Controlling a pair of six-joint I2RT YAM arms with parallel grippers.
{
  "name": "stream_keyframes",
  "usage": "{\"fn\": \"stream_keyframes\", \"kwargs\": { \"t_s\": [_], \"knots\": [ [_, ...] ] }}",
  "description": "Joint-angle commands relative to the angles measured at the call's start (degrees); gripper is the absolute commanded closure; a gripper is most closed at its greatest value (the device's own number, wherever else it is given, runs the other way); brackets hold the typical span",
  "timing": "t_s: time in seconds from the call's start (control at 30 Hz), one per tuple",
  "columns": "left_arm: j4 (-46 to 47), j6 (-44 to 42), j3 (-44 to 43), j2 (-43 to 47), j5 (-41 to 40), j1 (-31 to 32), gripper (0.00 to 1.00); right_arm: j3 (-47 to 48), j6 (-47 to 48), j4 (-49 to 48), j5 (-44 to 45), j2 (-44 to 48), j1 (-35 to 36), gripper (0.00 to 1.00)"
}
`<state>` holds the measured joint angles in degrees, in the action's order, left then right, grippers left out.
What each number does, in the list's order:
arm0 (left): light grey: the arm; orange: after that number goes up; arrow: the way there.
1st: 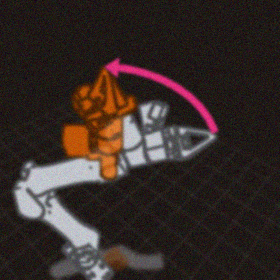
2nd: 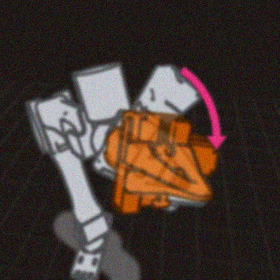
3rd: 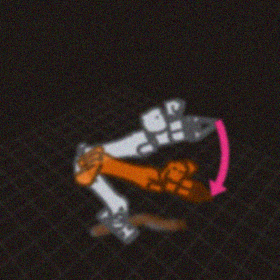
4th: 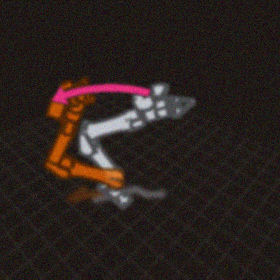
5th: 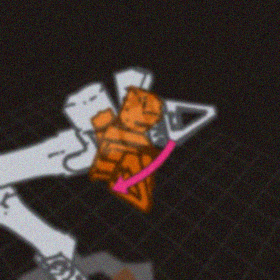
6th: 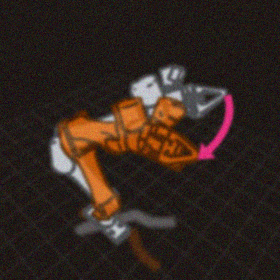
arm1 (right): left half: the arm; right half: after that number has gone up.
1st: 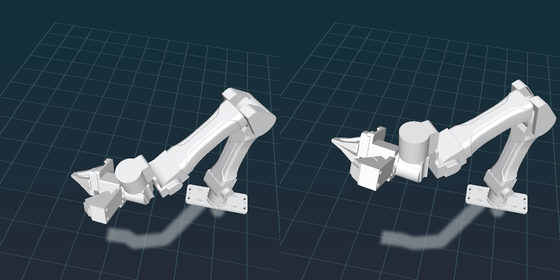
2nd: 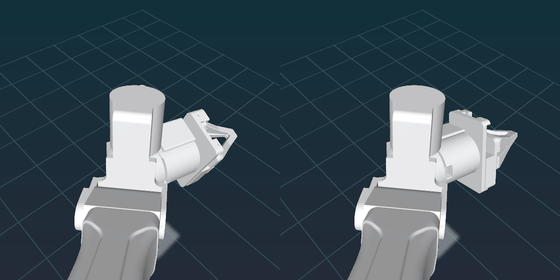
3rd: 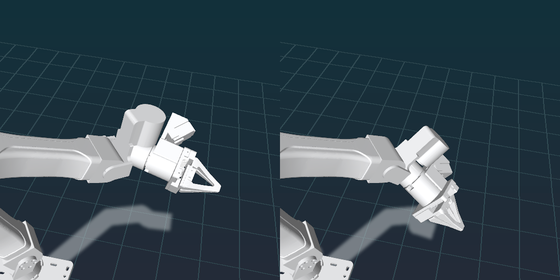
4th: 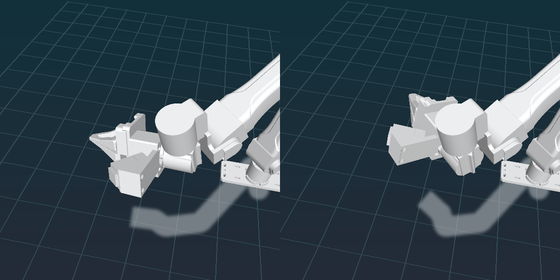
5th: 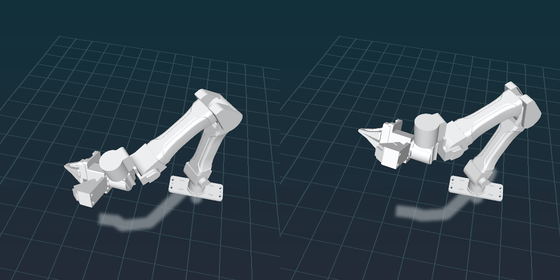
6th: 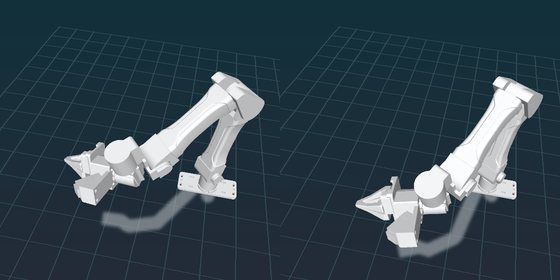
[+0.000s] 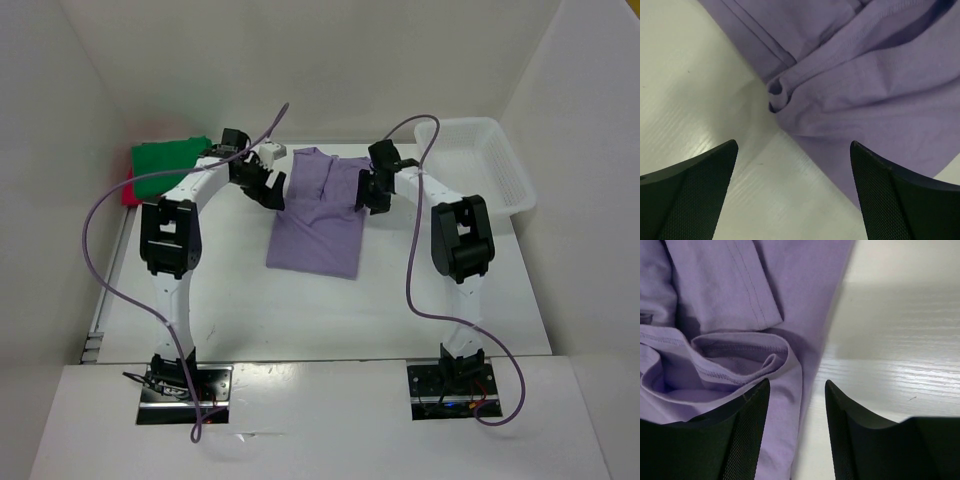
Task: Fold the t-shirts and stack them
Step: Fold the folded rectangular tshirt in 1/3 of the way
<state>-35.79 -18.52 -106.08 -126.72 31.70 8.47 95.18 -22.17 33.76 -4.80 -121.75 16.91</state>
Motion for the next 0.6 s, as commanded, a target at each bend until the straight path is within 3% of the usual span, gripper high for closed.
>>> {"fn": "stream_keyframes", "kwargs": {
  "t_s": [0.0,0.23,0.5,0.57],
  "knots": [
    [3.3,3.0,-3.2,-0.5,1.6,-0.5,0.01,3.0,1.1,-2.0,3.5,-0.1,1.5,0.47],
    [6.3,3.0,-1.8,-2.9,0.6,0.1,0.01,6.9,1.1,-2.1,1.9,-4.3,2.1,0.48],
    [4.5,1.7,-3.3,-6.2,2.7,1.9,0.22,10.6,1.6,-0.9,0.6,-7.4,2.1,0.54],
    [4.5,1.1,-3.8,-6.7,2.7,2.7,0.28,9.3,1.1,-0.9,-0.1,-7.4,2.1,0.62]
  ]
}}
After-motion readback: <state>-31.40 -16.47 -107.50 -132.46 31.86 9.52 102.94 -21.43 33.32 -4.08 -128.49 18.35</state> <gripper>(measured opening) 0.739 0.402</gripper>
